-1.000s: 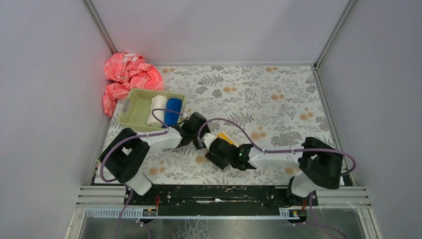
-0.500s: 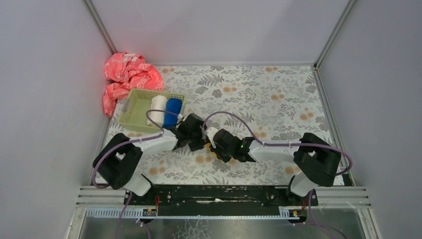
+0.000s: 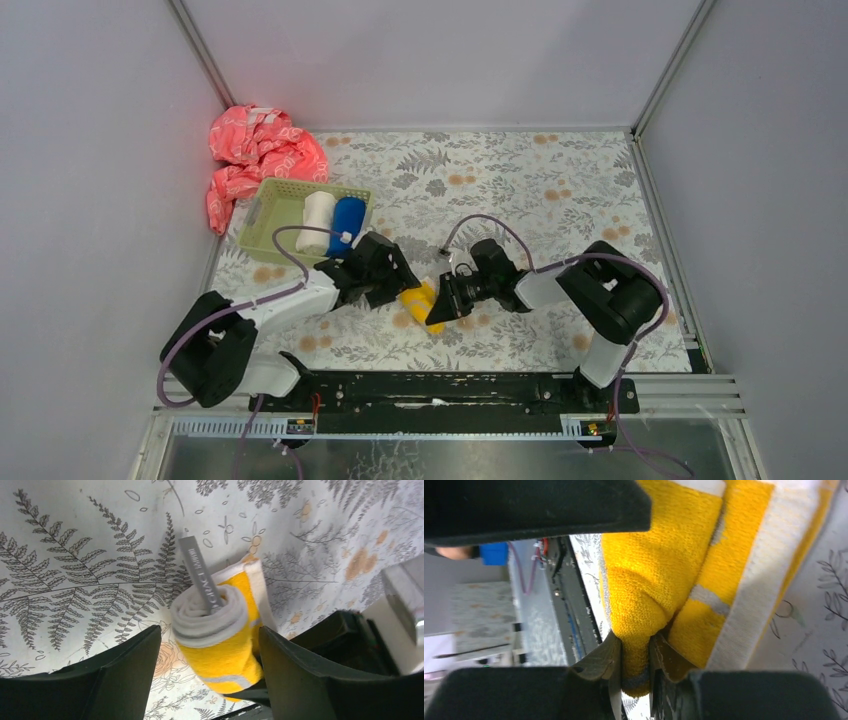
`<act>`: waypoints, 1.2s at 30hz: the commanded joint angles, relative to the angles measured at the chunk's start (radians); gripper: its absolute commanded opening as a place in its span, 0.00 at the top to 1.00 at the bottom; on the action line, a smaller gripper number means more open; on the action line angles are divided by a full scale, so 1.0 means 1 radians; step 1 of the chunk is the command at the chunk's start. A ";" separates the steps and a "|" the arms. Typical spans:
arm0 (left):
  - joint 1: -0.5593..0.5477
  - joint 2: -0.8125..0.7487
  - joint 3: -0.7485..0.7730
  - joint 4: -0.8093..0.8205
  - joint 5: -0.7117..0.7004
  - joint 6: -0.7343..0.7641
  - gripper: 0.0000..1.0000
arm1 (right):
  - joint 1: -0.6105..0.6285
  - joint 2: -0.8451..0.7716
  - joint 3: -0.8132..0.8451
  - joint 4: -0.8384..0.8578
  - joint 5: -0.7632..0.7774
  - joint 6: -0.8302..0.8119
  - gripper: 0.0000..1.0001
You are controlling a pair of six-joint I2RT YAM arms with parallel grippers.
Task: Roll the towels
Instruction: Roll the towel at the center of the board.
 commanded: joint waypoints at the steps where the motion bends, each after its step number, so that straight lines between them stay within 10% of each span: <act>1: 0.000 0.047 -0.015 0.064 0.029 -0.011 0.33 | -0.078 0.106 -0.063 0.282 -0.186 0.271 0.85; 8: -0.026 0.166 0.033 0.092 0.043 0.005 0.54 | -0.129 0.157 -0.126 0.431 -0.170 0.388 0.73; 22: -0.027 0.240 0.056 0.046 0.025 0.044 0.62 | -0.008 -0.379 0.125 -0.658 0.496 -0.216 0.35; 36: -0.026 0.242 0.065 0.034 0.018 0.053 0.61 | 0.390 -0.250 0.272 -0.676 0.967 -0.361 0.32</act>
